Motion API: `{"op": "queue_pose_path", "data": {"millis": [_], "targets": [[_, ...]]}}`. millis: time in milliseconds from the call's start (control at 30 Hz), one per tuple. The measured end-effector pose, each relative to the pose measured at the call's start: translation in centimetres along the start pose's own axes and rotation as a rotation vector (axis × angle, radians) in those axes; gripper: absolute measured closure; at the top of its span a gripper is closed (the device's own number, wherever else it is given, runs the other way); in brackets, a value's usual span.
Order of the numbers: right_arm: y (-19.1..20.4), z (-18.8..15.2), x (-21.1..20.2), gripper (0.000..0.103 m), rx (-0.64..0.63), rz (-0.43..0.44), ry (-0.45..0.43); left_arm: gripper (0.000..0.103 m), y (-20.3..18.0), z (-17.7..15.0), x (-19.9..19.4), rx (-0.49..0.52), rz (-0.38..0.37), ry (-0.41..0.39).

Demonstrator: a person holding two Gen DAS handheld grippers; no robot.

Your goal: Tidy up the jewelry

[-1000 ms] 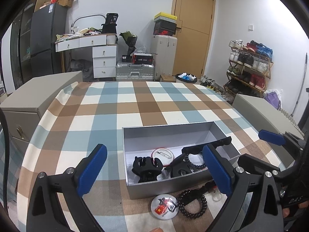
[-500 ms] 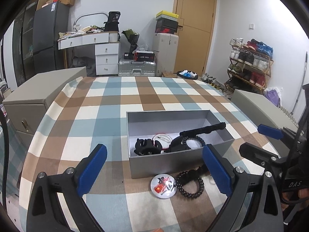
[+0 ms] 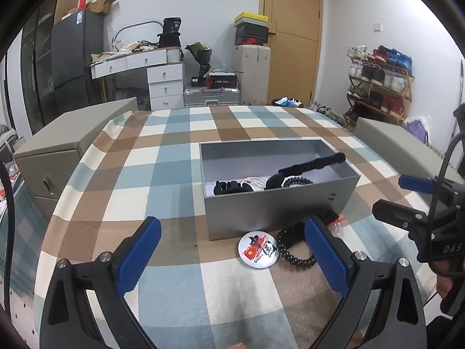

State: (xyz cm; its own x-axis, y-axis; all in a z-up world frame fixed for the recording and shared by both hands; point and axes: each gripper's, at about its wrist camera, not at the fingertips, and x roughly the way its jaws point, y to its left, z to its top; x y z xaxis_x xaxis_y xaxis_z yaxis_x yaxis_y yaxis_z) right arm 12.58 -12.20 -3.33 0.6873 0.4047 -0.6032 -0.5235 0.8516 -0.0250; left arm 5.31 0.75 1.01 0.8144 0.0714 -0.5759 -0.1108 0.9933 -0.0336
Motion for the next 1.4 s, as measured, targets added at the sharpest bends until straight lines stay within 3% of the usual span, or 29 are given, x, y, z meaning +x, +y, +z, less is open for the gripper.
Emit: {"op": "queue_pose_path", "data": {"millis": [333,567,900,1267,1400], "targets": [[0.3,-0.7,0.3,0.0,0.002,-0.009,0.028,0.006,-0.1,-0.5,1.2,-0.006,0.03,0.054],[0.6,-0.9,2.1,0.0,-0.001,-0.069,0.127,0.006,-0.1,-1.1,1.6,-0.021,0.003,0.106],[0.8,-1.7,3.4,0.0,-0.024,-0.072,0.19,0.006,-0.5,-1.7,2.2,0.002,0.001,0.174],[0.6,-2.1,2.8,0.002,-0.053,0.014,0.164,0.006,0.3,-2.2,2.1,0.013,-0.013,0.214],[0.7,-2.1,3.1,0.017,-0.05,0.07,0.179,0.006,0.5,-2.4,2.1,0.015,-0.027,0.228]]}}
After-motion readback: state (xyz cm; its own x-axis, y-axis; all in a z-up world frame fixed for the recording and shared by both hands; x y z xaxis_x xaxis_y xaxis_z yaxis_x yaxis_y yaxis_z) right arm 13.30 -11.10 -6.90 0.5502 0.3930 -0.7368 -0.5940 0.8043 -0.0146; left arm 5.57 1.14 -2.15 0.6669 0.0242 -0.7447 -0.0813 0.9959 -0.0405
